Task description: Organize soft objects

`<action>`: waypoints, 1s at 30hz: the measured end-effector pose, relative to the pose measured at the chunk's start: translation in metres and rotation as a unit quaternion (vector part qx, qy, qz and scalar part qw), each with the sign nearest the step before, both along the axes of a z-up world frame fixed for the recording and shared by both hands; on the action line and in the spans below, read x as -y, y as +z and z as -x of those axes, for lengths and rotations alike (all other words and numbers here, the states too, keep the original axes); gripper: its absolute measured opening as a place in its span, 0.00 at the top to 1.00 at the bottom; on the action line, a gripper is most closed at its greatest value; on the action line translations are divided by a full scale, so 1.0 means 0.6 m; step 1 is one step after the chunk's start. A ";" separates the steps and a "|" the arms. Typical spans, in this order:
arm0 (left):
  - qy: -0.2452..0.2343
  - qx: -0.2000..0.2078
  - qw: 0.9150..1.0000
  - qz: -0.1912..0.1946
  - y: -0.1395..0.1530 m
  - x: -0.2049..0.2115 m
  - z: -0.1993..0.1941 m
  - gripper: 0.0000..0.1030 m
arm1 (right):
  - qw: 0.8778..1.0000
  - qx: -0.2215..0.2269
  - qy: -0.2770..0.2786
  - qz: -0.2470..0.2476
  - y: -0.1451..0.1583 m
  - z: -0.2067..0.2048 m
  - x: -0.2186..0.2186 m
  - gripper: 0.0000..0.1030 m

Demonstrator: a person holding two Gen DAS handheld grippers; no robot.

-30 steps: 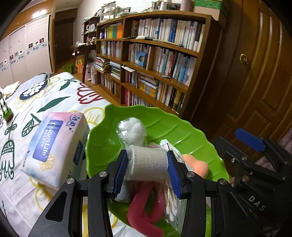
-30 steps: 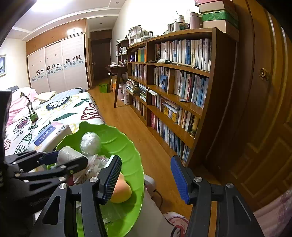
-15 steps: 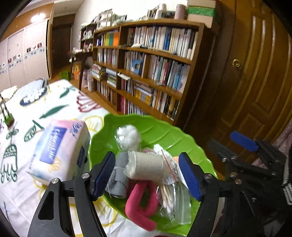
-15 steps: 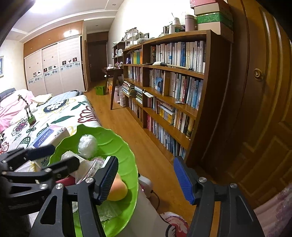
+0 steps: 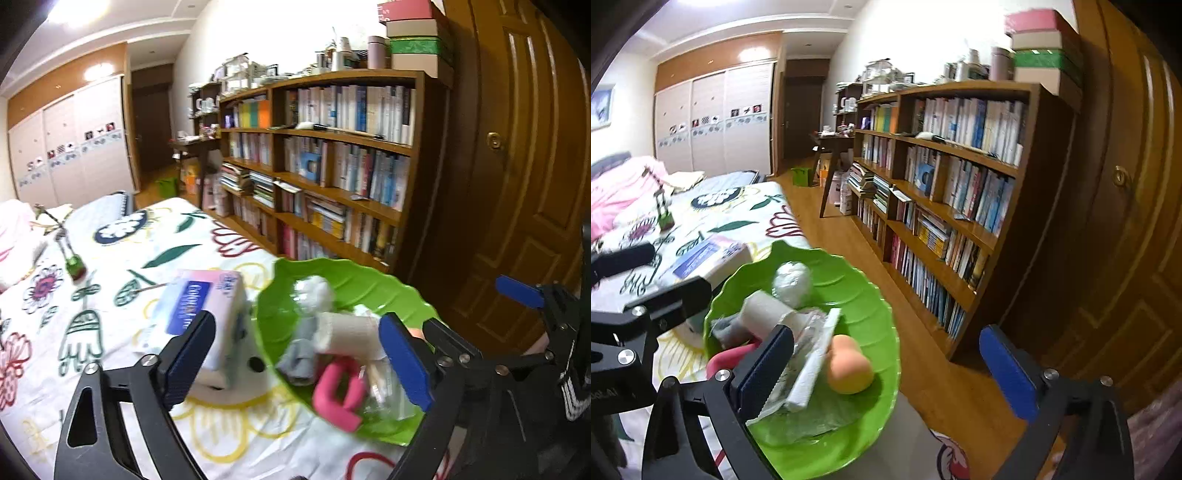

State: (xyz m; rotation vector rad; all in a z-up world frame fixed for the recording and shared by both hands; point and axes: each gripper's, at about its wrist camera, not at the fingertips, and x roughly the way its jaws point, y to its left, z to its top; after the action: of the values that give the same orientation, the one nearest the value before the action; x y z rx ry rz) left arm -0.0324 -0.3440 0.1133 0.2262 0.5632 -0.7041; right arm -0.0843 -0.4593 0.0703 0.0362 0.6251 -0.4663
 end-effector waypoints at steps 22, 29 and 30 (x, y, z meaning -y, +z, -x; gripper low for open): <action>0.082 0.079 0.990 -0.084 -0.008 -0.049 0.041 0.02 | 0.995 -0.059 0.003 0.080 -0.009 0.015 -0.075 0.00; 0.070 0.084 0.989 -0.096 -0.011 -0.034 0.049 0.02 | 0.996 -0.059 -0.003 0.072 -0.009 0.024 -0.067 0.00; 0.069 0.083 0.989 -0.097 -0.012 -0.031 0.049 0.02 | 0.996 -0.058 -0.004 0.071 -0.010 0.024 -0.066 0.00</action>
State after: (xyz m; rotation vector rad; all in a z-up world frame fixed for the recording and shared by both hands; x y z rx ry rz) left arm -0.0619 -0.3252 0.1060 0.4203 0.4834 -0.4915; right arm -0.0989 -0.4194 0.0644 -0.1246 0.7054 -0.5219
